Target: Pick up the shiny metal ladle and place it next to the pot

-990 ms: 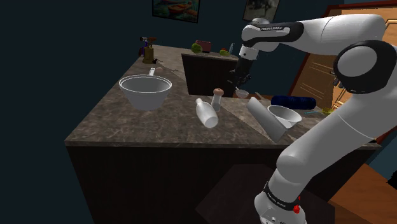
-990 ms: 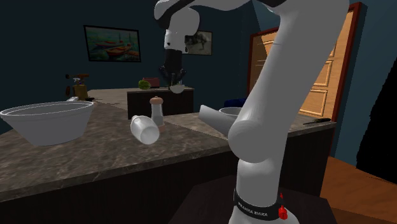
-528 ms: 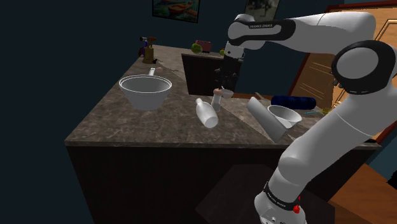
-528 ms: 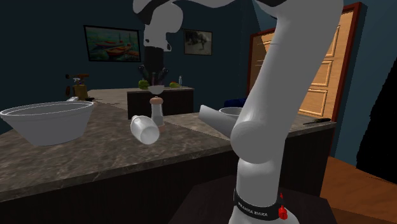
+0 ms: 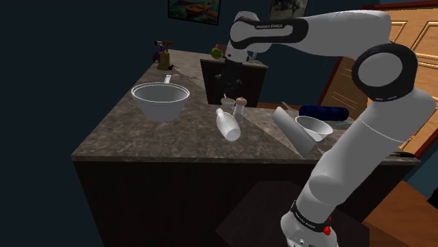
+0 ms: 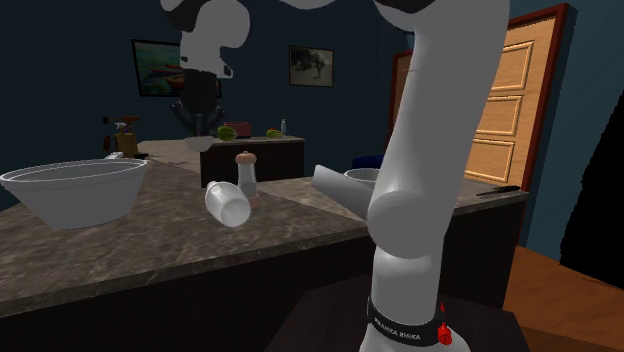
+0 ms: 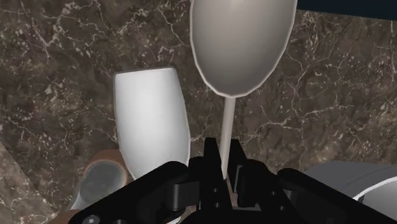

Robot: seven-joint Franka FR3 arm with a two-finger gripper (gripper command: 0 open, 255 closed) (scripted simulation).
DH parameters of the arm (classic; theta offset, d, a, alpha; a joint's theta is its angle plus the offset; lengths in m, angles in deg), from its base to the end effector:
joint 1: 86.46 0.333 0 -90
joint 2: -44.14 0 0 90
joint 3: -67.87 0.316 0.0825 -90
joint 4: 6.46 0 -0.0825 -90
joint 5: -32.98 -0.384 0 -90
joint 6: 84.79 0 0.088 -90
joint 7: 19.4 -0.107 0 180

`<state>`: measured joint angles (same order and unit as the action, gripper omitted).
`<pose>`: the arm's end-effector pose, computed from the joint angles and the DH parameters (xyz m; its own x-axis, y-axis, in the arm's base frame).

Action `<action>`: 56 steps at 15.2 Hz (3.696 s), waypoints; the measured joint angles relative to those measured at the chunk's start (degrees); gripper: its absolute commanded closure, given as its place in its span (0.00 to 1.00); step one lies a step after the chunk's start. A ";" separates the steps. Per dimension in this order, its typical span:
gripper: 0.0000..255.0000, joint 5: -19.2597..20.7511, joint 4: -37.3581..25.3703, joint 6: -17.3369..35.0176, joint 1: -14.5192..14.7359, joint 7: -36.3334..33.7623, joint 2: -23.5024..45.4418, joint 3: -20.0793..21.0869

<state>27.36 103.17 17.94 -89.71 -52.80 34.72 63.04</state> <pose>0.5107 -0.0668 0.5685 0.7374 -0.6750 -0.0255 -0.6729 -0.7308 -0.1150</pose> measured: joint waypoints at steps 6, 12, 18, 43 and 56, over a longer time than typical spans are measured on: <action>1.00 -0.36 -5.71 0.37 3.38 -7.58 5.33 4.34; 1.00 0.29 -15.58 -0.50 6.76 -14.63 13.65 7.77; 1.00 1.95 -28.71 -3.00 10.61 -21.29 23.73 10.32; 1.00 5.00 -42.98 0.99 17.07 -28.80 41.50 11.98; 1.00 4.97 -33.83 10.63 16.86 -28.39 42.05 11.90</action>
<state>32.33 69.33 28.56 -72.85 -81.20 76.77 74.94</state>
